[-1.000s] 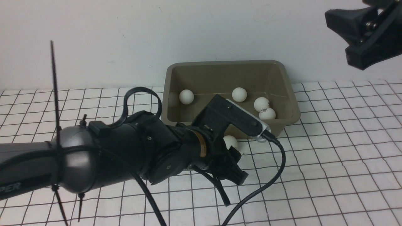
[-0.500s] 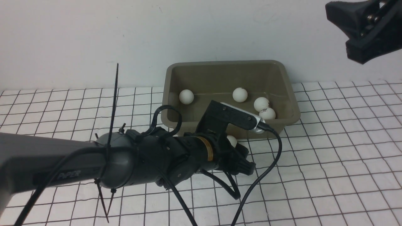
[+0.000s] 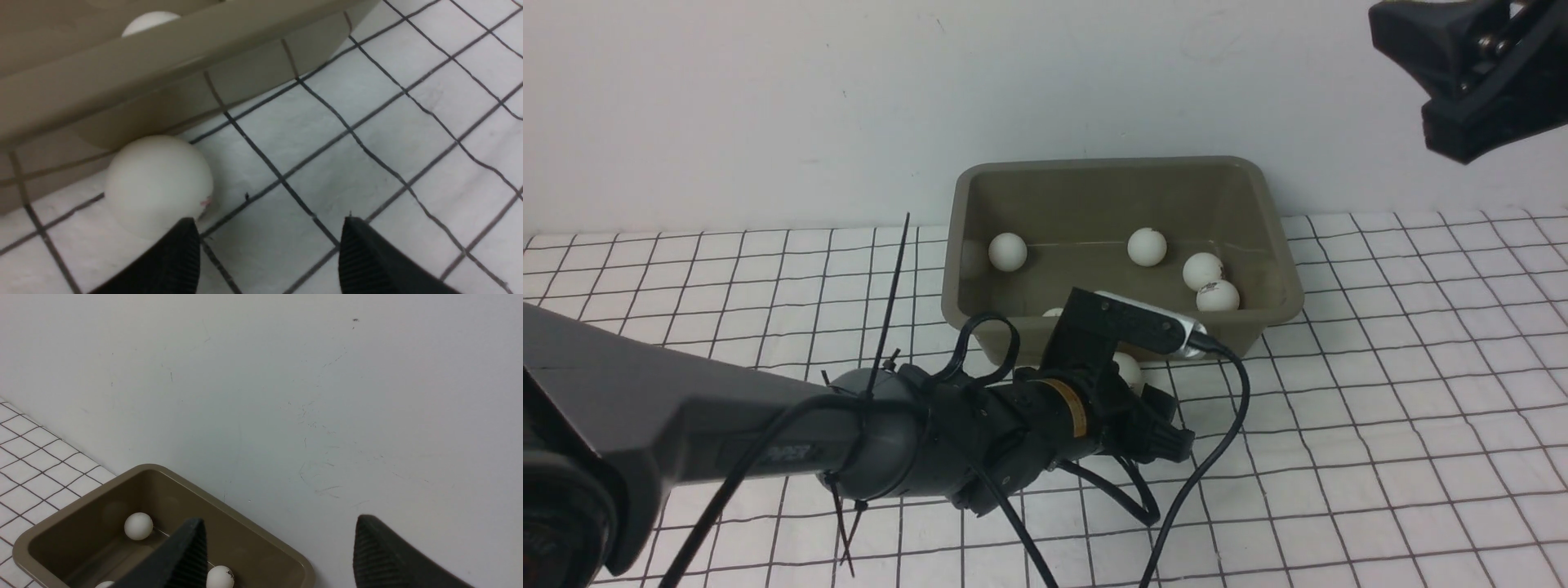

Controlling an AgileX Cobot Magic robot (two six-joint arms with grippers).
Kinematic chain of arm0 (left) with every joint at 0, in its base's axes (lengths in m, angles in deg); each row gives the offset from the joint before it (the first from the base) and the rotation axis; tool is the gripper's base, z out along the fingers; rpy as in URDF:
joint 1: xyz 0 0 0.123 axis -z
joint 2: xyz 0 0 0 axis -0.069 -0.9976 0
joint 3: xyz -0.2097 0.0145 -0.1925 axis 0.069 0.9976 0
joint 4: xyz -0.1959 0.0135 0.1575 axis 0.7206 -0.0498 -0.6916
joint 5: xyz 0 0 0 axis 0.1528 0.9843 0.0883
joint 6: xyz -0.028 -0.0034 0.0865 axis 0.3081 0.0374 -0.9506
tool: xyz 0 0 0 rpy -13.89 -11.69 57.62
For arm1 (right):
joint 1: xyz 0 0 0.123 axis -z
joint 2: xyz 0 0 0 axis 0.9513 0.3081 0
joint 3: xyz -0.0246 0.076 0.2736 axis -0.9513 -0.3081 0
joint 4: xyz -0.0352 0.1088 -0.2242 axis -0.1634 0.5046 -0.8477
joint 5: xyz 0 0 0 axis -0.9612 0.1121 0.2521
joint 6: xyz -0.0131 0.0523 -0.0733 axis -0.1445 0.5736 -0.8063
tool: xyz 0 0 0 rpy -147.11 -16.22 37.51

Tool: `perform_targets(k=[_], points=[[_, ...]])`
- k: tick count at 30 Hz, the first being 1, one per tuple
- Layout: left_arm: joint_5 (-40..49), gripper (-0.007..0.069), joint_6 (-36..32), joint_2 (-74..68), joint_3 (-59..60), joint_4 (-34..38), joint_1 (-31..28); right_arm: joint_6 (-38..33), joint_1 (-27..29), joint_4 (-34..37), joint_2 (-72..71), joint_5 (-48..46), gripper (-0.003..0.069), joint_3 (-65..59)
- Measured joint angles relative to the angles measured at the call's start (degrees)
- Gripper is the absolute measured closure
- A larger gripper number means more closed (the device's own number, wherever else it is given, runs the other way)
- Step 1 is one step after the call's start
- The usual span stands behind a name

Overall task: Put the table tennis balls into the box on the white checkered tablecloth.
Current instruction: 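Reach for and grasp a ping pong ball on the table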

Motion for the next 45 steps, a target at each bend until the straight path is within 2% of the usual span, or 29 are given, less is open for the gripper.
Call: perform_targets(k=[9,18,30,45], points=[[-2.96,0.0206,-3.12,-0.16,0.00,1.48,-3.73,0.00,0.00,0.00,0.00,0.00,0.0216,0.00],[-4.61,0.0206,-3.12,-0.16,0.00,0.43,-3.90,0.00,0.00,0.00,0.00,0.13,0.0216,0.00],[-4.62,0.0206,1.40,-1.90,-0.04,-4.34,-2.91,0.00,0.00,0.00,0.00,0.14,0.0216,0.00],[-11.48,0.0206,1.67,-5.64,-0.11,-4.63,-2.86,0.00,0.00,0.00,0.00,0.19,0.0216,0.00]])
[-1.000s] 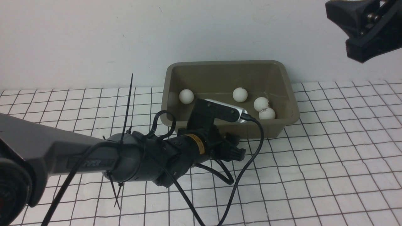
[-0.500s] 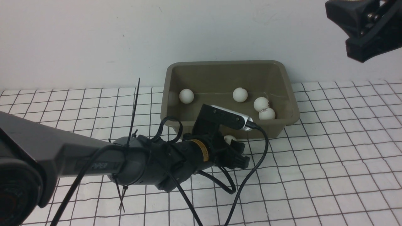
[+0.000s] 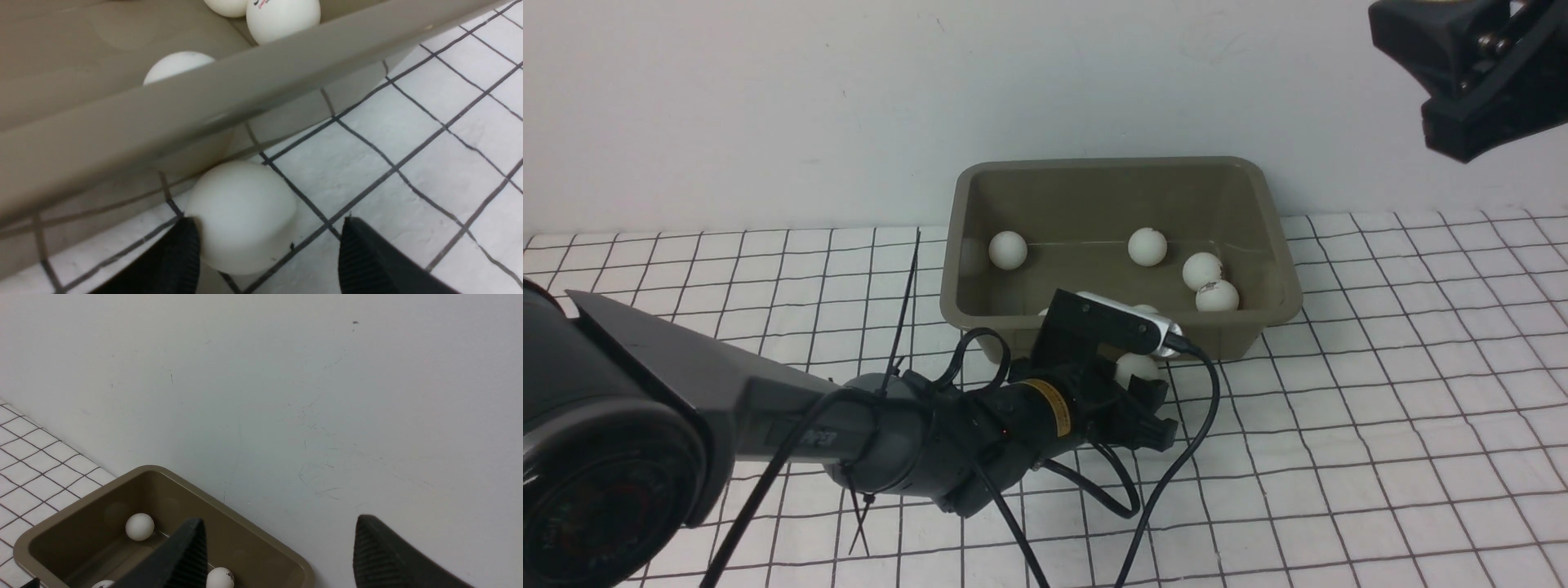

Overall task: Put the table tennis balls into the box on the white checkered tablecloth.
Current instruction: 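Reach for and grasp a ping pong ball on the table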

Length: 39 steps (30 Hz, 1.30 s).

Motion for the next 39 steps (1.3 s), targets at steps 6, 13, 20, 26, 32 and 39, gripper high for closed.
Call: perform_targets(k=[6,13,20,26,32,39], points=[[-3.62,0.0206,0.00,-2.27,-0.06,-0.01,0.00,0.00,0.00,0.00,0.00,0.00,0.0216,0.00],[-4.63,0.0363,0.00,-3.18,-0.06,1.15,0.00,0.04,0.00,0.00,0.00,0.00,0.0216,0.00],[-5.07,0.0622,0.00,-3.18,-0.06,-1.23,0.00,0.04,0.00,0.00,0.00,0.00,0.0216,0.00],[-5.07,0.0629,2.10,-3.18,-0.06,-6.05,0.00,0.04,0.00,0.00,0.00,0.00,0.0216,0.00],[-3.62,0.0629,8.28,-0.65,-0.06,-14.40,0.00,0.04,0.00,0.00,0.00,0.00,0.0216,0.00],[5.12,0.0629,16.10,4.32,0.66,-23.11,0.00,0.04,0.00,0.00,0.00,0.00,0.0216,0.00]])
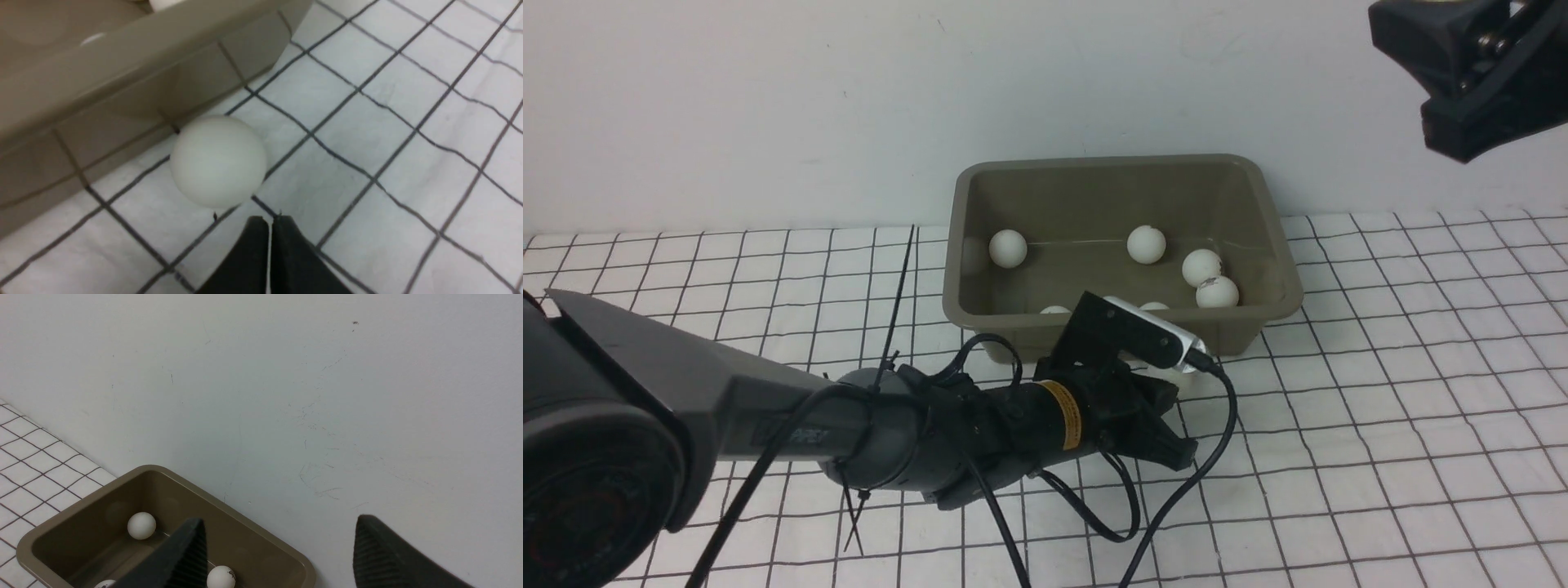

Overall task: Put the table tennis balls into the box on the white checkered tablecloth.
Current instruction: 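Reach for and grasp a ping pong ball on the table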

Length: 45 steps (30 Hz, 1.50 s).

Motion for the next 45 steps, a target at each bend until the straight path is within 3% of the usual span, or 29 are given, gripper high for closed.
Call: perform_targets(k=[7,15,23,28,37,45], points=[[5.61,0.0629,10.87,11.97,6.59,-10.02,0.00,0.00,0.00,0.00,0.00,-2.04,0.0216,0.00],[25.63,0.0629,24.49,36.11,10.20,-23.42,0.00,6.13,0.00,0.00,0.00,-13.50,0.0216,0.00],[46.15,0.0615,27.06,55.22,10.20,-23.95,0.00,11.84,0.00,3.93,0.00,-20.65,0.0216,-0.77],[50.94,0.0573,22.62,59.18,10.26,-21.60,0.00,12.11,0.00,7.90,0.00,-21.07,0.0216,-5.06],[60.38,0.0465,6.63,61.04,10.31,-12.15,0.00,12.05,0.00,12.27,0.00,-15.66,0.0216,-14.36],[65.34,0.0426,-0.18,61.15,10.31,-10.90,0.00,10.42,0.00,16.55,8.29,-10.20,0.0171,-17.01]])
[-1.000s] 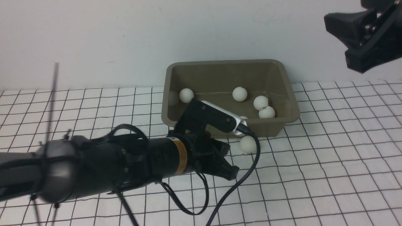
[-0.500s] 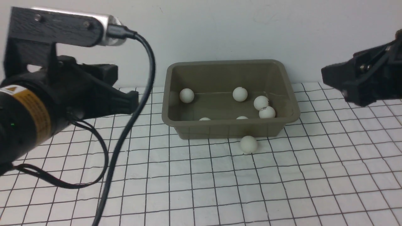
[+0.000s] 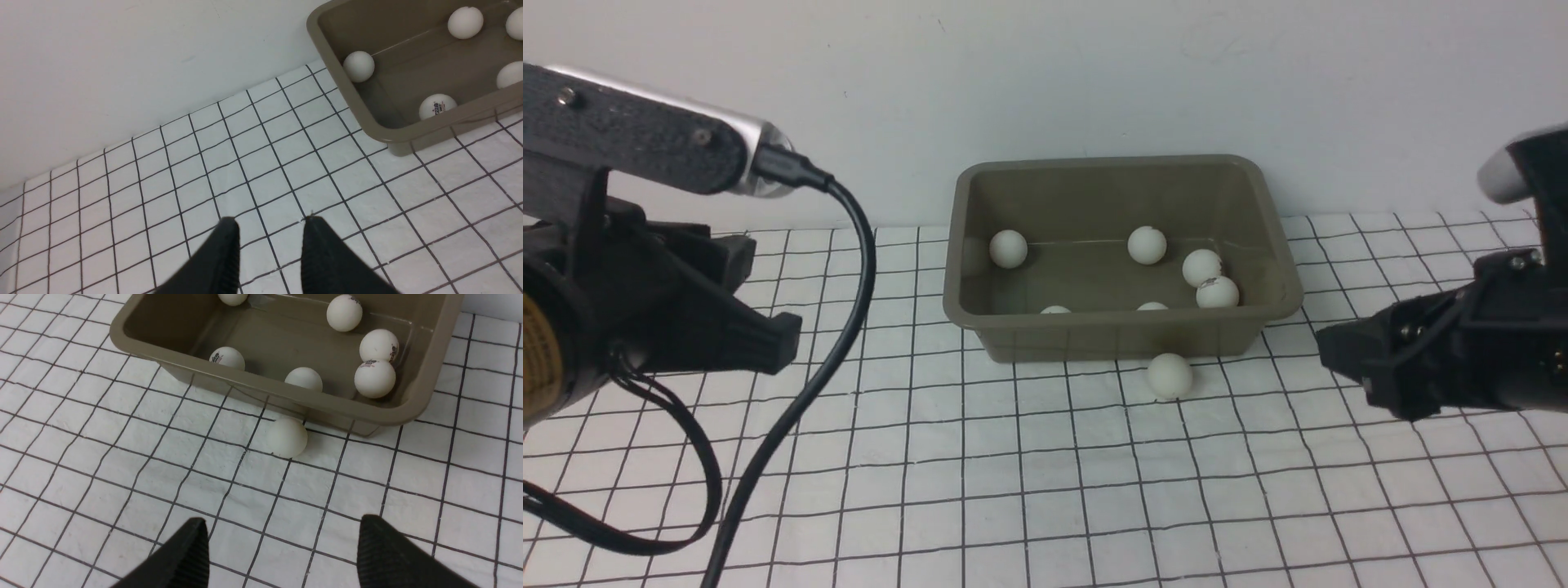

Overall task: Put the table tennis balls into the box on the white checkered tablecloth.
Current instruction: 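Reach for and grasp a ping pong ball on the table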

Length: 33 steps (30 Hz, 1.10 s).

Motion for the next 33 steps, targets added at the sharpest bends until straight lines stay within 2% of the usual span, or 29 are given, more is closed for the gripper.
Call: perform_targets(k=[3,8,16,33], points=[[0.28,0.0417,-0.65,0.00,0.00,0.00,0.00,-3.64,-0.95,3.19,5.89,4.29,0.0141,-0.03],[0.76,0.0415,-1.04,0.00,0.00,0.00,0.00,-6.29,-3.34,7.43,11.08,11.23,0.0134,-0.03],[1.20,0.0415,-1.11,0.00,0.00,-1.26,0.00,-7.20,-6.22,12.68,17.38,18.09,0.0134,-0.03],[1.20,0.0415,-1.06,0.00,0.00,-2.98,0.00,-7.20,-8.05,14.94,29.16,30.94,0.0132,-0.03]])
